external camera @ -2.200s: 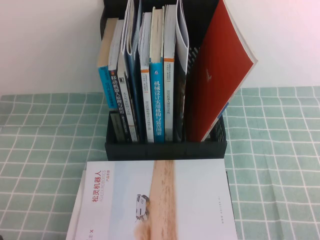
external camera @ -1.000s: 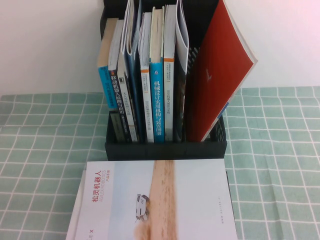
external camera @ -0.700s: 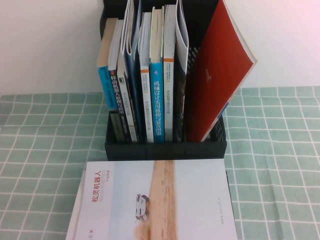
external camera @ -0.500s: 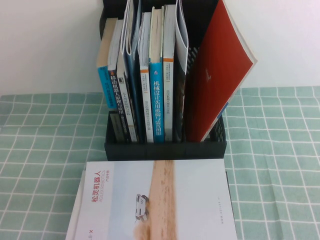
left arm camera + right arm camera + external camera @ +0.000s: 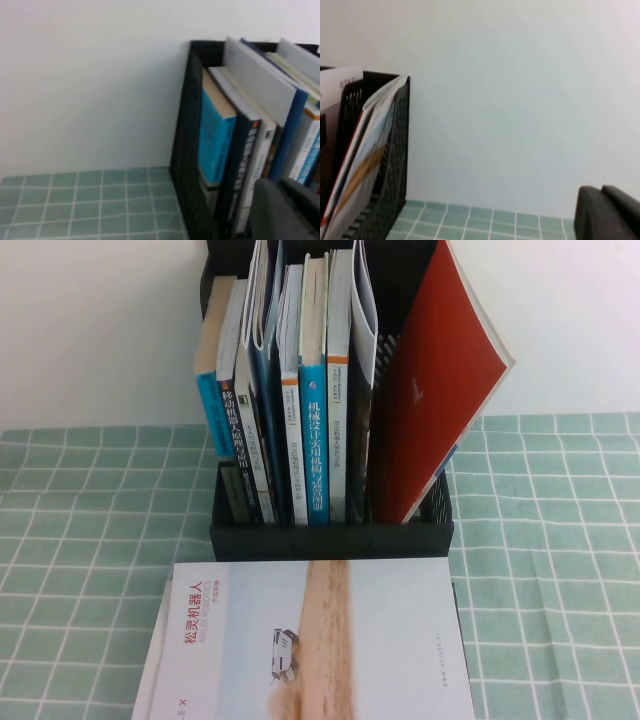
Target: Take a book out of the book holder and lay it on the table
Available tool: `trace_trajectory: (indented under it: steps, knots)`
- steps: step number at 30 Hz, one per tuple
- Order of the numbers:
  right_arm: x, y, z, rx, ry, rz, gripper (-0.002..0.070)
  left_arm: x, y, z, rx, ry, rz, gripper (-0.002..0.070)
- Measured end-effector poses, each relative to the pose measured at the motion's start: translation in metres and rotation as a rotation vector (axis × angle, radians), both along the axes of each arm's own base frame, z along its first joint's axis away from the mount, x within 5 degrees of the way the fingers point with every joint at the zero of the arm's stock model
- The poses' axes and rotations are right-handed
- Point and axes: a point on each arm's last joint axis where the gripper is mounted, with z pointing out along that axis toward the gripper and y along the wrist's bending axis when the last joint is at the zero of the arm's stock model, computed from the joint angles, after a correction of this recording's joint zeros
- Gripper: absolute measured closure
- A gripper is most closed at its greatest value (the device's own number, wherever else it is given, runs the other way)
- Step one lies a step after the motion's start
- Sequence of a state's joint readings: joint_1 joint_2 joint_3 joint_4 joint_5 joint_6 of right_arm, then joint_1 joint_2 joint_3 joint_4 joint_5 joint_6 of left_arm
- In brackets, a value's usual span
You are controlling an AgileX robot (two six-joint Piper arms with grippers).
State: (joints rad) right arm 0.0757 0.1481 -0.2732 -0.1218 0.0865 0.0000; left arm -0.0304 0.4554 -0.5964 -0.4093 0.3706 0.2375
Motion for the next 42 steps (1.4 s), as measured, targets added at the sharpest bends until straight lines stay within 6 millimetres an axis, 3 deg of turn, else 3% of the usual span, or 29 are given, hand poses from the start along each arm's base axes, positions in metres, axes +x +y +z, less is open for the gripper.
trace_trajectory:
  steps: [5,11,16,19,25,29,35,42]
  knots:
    - [0.024,0.003,0.003,-0.006,0.072,0.007,0.0678,0.026,-0.017,0.026,-0.009,-0.019,-0.181,0.0677]
    - [0.048,0.008,0.011,-0.037,-0.025,0.050,0.0678,0.057,-0.038,0.030,-0.092,-0.001,-0.409,0.0678]
    - [0.066,0.030,0.013,-0.072,-0.094,0.268,0.0678,0.077,-0.056,0.024,-0.103,0.048,-0.505,0.0678]
    - [0.076,0.044,0.004,-0.080,-0.054,0.431,0.0678,0.086,-0.076,0.021,-0.093,0.064,-0.547,0.0678]
    - [0.099,0.051,-0.018,-0.068,0.080,0.500,0.0678,0.095,-0.133,0.014,-0.026,0.013,-0.490,0.0678]
    - [0.108,0.053,-0.028,-0.092,0.119,0.510,0.0678,0.097,-0.183,0.005,0.100,0.018,-0.425,0.0677]
    - [0.115,0.056,-0.032,-0.067,0.122,0.538,0.0677,0.109,-0.265,-0.008,0.256,0.056,-0.481,0.0678]
    - [0.116,0.056,-0.031,-0.061,0.112,0.536,0.0678,0.135,-0.313,-0.018,0.239,0.070,-0.505,0.0678]
